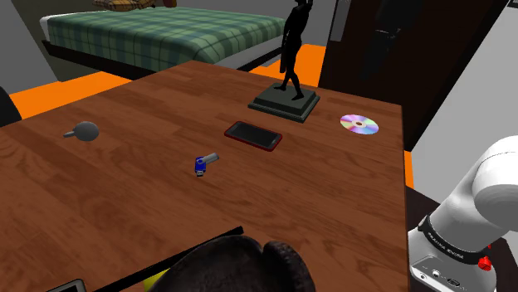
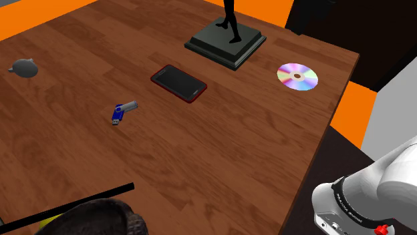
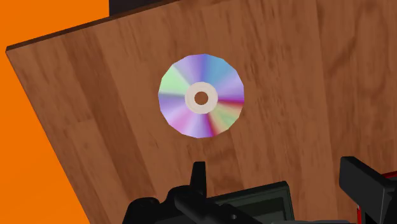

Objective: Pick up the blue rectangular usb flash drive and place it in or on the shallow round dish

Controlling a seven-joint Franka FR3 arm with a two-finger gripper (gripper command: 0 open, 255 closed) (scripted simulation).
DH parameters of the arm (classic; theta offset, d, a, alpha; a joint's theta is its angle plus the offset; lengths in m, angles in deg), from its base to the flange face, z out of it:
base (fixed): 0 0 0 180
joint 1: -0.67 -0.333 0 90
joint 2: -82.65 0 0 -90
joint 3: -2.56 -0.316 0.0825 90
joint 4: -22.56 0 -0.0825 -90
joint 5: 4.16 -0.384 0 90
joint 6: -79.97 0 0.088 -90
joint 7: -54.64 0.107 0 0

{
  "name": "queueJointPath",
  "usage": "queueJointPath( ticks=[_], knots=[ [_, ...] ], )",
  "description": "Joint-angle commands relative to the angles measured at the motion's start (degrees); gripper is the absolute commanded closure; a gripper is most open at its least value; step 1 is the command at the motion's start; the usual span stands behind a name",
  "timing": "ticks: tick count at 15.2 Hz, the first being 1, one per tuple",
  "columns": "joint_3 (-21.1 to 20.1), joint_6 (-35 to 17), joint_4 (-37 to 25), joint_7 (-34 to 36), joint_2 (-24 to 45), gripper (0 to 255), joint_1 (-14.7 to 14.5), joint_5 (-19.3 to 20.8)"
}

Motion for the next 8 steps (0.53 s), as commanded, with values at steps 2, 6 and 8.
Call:
queueJointPath(
  ticks=[2,6,8],
  knots=[
    [-1.4,-0.6,0.1,1.8,0.5,0,-0.3,-0.7],
    [-6.9,-3.0,-0.5,8.8,3.6,0,-1.3,-3.4],
    [-9.7,-4.2,-1.3,12.3,5.7,0,-1.8,-4.5]
  ],
)
